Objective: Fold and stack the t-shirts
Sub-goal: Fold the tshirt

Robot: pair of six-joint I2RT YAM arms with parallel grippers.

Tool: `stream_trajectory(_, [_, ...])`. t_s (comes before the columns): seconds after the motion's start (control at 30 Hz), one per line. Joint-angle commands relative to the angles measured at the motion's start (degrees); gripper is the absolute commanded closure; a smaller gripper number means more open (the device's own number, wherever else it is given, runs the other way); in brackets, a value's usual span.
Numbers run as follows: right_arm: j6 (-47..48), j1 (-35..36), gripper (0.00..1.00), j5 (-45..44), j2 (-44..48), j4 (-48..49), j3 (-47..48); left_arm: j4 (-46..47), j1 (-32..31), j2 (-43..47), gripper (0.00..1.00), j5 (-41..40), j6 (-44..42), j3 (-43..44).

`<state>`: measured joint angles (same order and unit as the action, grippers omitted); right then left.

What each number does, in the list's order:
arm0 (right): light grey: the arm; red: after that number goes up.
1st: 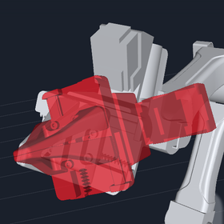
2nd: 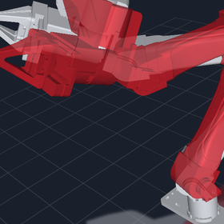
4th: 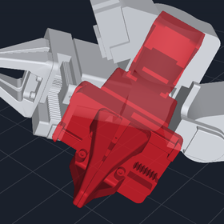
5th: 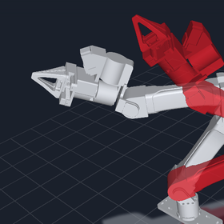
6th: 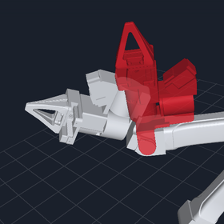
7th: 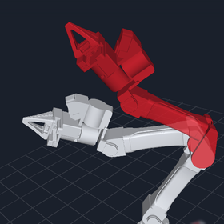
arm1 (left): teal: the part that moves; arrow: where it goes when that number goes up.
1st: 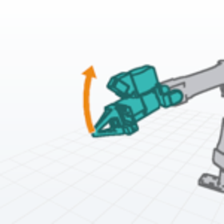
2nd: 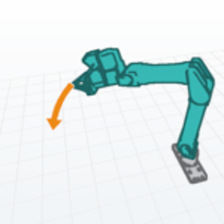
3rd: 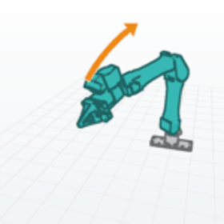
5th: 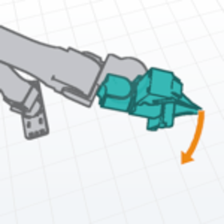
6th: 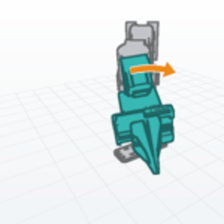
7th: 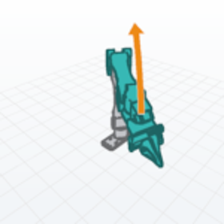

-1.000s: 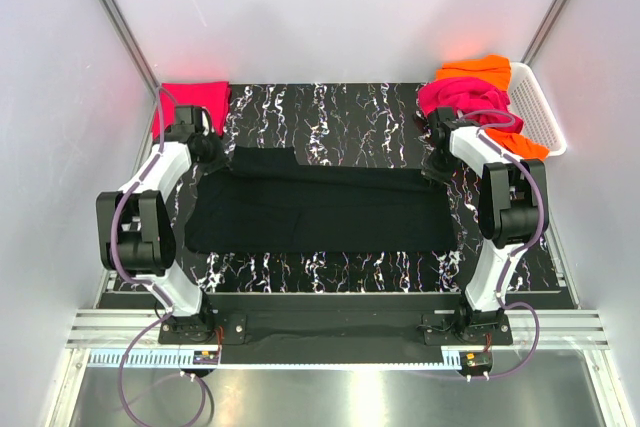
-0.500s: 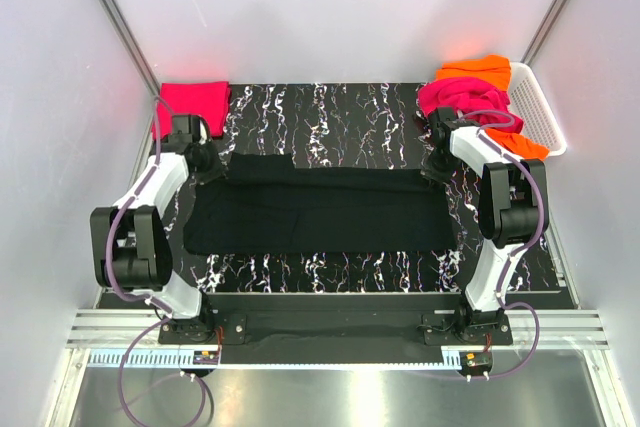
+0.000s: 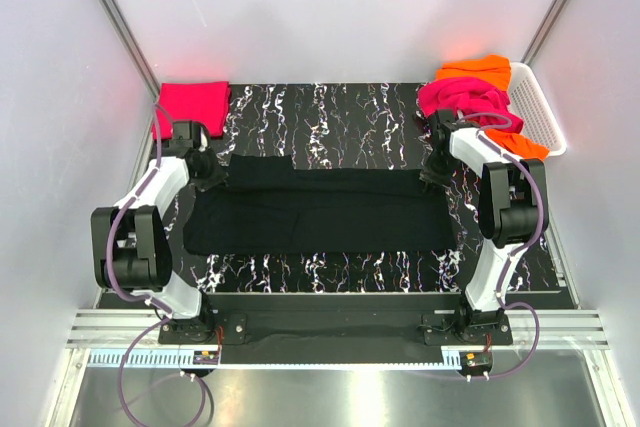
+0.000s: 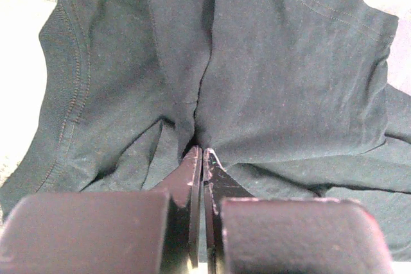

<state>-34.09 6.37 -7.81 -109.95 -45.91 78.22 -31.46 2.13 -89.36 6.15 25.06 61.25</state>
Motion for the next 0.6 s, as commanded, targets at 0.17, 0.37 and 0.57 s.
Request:
stream_trajectory(0.17, [11.0,-0.1,0.31,17.2,10.8,1.9,1.8,-2.5,1.7,3.0,0.56,0.9,-1.8,1.1])
stream_trajectory(0.37, [7.8,2.5,0.20,39.4,6.1,16.2,6.5,-0.7,2.4,1.4,0.39,5.3,-3.4,6.6])
stream_trajectory(0.57, [1.7,9.5,0.16,49.2,-10.7,20.9,23.7,-1.5,3.0,-13.4,0.37,15.1,-5.0,21.1])
